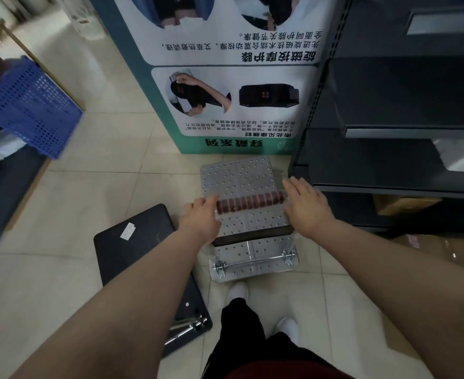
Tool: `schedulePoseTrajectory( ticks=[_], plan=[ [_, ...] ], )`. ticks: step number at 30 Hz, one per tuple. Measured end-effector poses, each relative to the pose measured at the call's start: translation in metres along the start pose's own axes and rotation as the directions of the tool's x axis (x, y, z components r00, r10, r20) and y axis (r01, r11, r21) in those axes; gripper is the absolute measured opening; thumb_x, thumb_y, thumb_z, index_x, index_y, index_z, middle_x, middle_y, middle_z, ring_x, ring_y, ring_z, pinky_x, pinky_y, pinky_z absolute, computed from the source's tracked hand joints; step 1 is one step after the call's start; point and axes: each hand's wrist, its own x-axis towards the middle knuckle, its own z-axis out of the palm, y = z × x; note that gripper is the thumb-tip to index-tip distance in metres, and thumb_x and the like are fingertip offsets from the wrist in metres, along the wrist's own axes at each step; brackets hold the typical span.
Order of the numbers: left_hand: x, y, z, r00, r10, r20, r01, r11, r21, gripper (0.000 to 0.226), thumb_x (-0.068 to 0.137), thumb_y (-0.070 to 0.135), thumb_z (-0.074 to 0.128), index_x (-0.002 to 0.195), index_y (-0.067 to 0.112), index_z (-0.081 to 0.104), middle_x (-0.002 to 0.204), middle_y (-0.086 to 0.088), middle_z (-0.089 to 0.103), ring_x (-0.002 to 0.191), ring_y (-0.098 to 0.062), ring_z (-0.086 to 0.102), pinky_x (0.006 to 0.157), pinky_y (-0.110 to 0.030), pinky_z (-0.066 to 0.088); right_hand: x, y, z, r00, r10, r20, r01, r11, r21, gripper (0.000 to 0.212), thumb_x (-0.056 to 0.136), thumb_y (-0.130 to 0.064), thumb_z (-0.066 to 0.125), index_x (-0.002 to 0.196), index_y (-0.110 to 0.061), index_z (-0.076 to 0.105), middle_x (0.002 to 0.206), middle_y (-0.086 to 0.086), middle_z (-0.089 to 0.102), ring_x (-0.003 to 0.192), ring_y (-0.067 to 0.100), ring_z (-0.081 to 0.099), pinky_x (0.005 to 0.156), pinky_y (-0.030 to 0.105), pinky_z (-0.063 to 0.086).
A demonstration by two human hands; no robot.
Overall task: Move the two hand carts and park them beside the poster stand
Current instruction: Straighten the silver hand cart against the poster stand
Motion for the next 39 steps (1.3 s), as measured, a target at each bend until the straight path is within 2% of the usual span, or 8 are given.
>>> schedulePoseTrajectory(
  ticks=[3, 7, 12, 17, 25, 30, 34, 39],
  plan=[
    [0.015, -0.005, 0.003, 0.998, 0.011, 0.069, -0.011, 1.0, -0.01, 0.051, 0.09, 0.02, 0.052, 0.138, 0.025, 0.034, 0.128, -0.012, 0.047, 0.117, -0.035, 0.041, 0.094, -0.047, 0.041, 0.02, -0.005, -0.003, 0.995, 0.055, 0.077, -0.053, 0.998, -0.022, 0.052, 0.1, -0.03, 0.035, 0.148, -0.017, 0.021, 0.159, 0.004, 0.016, 0.147, 0.023, 0.008, 0.118, 0.049, 0.011],
    [0.036, -0.01, 0.003, 0.995, 0.032, 0.091, -0.03, 0.999, -0.015, 0.033, 0.088, 0.002, 0.043, 0.117, 0.017, 0.049, 0.111, -0.015, 0.058, 0.102, -0.034, 0.053, 0.086, -0.041, 0.044, 0.026, -0.003, -0.003, 0.993, 0.054, 0.102, -0.055, 0.998, 0.013, 0.029, 0.098, -0.033, 0.038, 0.123, -0.021, 0.049, 0.126, 0.006, 0.053, 0.119, 0.026, 0.044, 0.105, 0.044, 0.03],
    [0.049, -0.004, 0.005, 0.999, -0.039, 0.028, 0.042, 0.993, -0.111, 0.031, 0.077, -0.007, 0.041, 0.093, 0.016, 0.054, 0.095, -0.012, 0.062, 0.093, -0.033, 0.059, 0.085, -0.047, 0.052, 0.034, 0.004, -0.01, 0.99, 0.05, 0.133, -0.066, 0.991, 0.117, 0.03, 0.095, -0.037, 0.047, 0.121, -0.023, 0.053, 0.119, 0.003, 0.056, 0.114, 0.024, 0.044, 0.099, 0.042, 0.035],
    [0.064, -0.011, 0.002, 0.994, -0.096, -0.051, 0.091, 0.993, -0.081, 0.027, 0.077, -0.004, 0.044, 0.091, 0.012, 0.06, 0.095, -0.013, 0.063, 0.094, -0.035, 0.059, 0.085, -0.048, 0.052, 0.044, -0.008, -0.009, 0.99, 0.069, 0.125, -0.089, 0.982, 0.167, 0.026, 0.093, -0.04, 0.05, 0.115, -0.025, 0.054, 0.119, 0.0, 0.057, 0.112, 0.022, 0.045, 0.1, 0.042, 0.036],
    [0.077, -0.019, -0.03, 0.998, -0.023, 0.053, 0.018, 0.996, 0.084, 0.022, 0.082, 0.001, 0.05, 0.101, 0.01, 0.048, 0.101, -0.015, 0.062, 0.093, -0.033, 0.059, 0.075, -0.042, 0.049, 0.056, -0.024, -0.002, 0.994, 0.068, 0.089, -0.079, 0.989, 0.124, 0.031, 0.094, -0.044, 0.046, 0.118, -0.026, 0.05, 0.119, 0.001, 0.056, 0.111, 0.022, 0.047, 0.098, 0.043, 0.039],
    [0.056, 0.0, -0.016, 0.999, 0.034, 0.036, -0.037, 0.994, 0.102, 0.056, 0.087, 0.04, 0.054, 0.136, 0.036, 0.027, 0.125, -0.009, 0.045, 0.116, -0.035, 0.043, 0.097, -0.058, 0.039, 0.057, -0.017, -0.002, 0.995, 0.048, 0.088, -0.057, 0.993, 0.108, 0.032, 0.094, -0.046, 0.043, 0.119, -0.026, 0.047, 0.119, 0.003, 0.056, 0.109, 0.024, 0.05, 0.097, 0.043, 0.039],
    [0.054, 0.007, -0.009, 0.999, 0.021, 0.029, -0.023, 0.998, 0.064, 0.031, 0.095, 0.043, 0.046, 0.12, 0.044, 0.028, 0.122, -0.007, 0.043, 0.113, -0.031, 0.04, 0.089, -0.059, 0.038, 0.051, -0.01, -0.006, 0.994, 0.039, 0.099, -0.052, 0.99, 0.131, 0.033, 0.094, -0.045, 0.044, 0.12, -0.025, 0.049, 0.119, 0.002, 0.056, 0.11, 0.023, 0.049, 0.096, 0.04, 0.04],
    [0.057, 0.014, -0.008, 0.996, 0.065, 0.059, -0.07, 0.994, 0.085, 0.027, 0.097, 0.041, 0.045, 0.118, 0.042, 0.029, 0.121, -0.006, 0.043, 0.112, -0.03, 0.041, 0.079, -0.053, 0.037, 0.046, -0.003, -0.007, 0.994, 0.071, 0.082, -0.084, 0.982, 0.17, 0.032, 0.093, -0.044, 0.047, 0.119, -0.025, 0.052, 0.117, 0.001, 0.058, 0.109, 0.022, 0.049, 0.096, 0.04, 0.039]
  ],
)
